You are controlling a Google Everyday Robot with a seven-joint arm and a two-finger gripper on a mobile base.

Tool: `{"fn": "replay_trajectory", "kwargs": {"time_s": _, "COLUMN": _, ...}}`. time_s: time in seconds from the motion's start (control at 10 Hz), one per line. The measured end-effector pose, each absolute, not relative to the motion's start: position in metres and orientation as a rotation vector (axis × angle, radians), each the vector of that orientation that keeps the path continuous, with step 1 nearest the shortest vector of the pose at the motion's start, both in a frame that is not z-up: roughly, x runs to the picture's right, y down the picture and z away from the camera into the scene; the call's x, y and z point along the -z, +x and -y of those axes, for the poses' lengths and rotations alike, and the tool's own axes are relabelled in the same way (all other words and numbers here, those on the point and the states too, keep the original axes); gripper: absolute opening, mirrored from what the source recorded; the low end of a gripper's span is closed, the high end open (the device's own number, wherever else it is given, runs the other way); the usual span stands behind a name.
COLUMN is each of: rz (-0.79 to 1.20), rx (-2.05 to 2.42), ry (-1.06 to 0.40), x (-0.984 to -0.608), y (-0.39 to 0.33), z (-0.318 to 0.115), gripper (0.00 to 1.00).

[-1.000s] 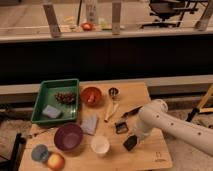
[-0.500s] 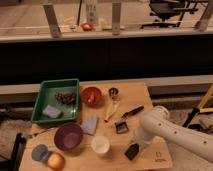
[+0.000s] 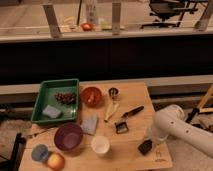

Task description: Wipe table surface with eraser

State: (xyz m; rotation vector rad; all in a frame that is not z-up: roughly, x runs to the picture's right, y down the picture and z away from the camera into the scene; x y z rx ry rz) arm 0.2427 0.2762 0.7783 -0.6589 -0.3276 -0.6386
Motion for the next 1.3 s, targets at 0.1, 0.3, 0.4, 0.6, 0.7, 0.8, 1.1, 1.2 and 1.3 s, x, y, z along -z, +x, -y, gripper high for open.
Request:
{"fn": "replay_trajectory", "kwargs": {"time_s": 0.1, "rz": 0.321, "rx": 0.647, "ry": -0.646, "x": -0.783, "y": 0.236, "z": -0.267, "gripper": 0.00}}
{"fn": "replay_trajectory", "kwargs": {"time_s": 0.3, "rz": 0.327, "rx": 0.676, "ry": -0.617, "x": -0.780, "y": 0.215, "z": -0.258, "gripper": 0.00}}
{"fn": "replay_trajectory", "kwargs": {"time_s": 0.4, "rz": 0.342, "rx": 0.706, "ry": -0.600, "x": -0.776, "y": 0.198, "z": -0.254, "gripper": 0.00}}
{"fn": "replay_trajectory", "kwargs": {"time_s": 0.6, "rz": 0.389, "rx": 0.780, "ry": -0.580, "x": -0.766, "y": 0.160, "z": -0.257, "gripper": 0.00}}
{"fn": "replay_trajectory", "kwargs": {"time_s": 0.7, "rz": 0.411, "rx": 0.811, "ry": -0.579, "x": -0.759, "y": 0.149, "z": -0.265, "gripper": 0.00}}
{"fn": "replay_trajectory", "kwargs": {"time_s": 0.8, "rz": 0.429, "rx": 0.833, "ry": -0.583, "x": -0.752, "y": 0.142, "z": -0.273, "gripper": 0.00}}
{"fn": "replay_trajectory", "kwargs": {"time_s": 1.1, "rz": 0.449, "rx": 0.862, "ry": -0.615, "x": -0.734, "y": 0.149, "z": -0.298, "gripper": 0.00}}
{"fn": "replay_trajectory", "kwargs": {"time_s": 1.2, "rz": 0.440, "rx": 0.858, "ry": -0.635, "x": -0.733, "y": 0.163, "z": -0.303, "gripper": 0.00}}
{"fn": "replay_trajectory", "kwargs": {"time_s": 1.3, "rz": 0.427, "rx": 0.847, "ry": -0.653, "x": -0.733, "y": 0.180, "z": -0.307, "gripper": 0.00}}
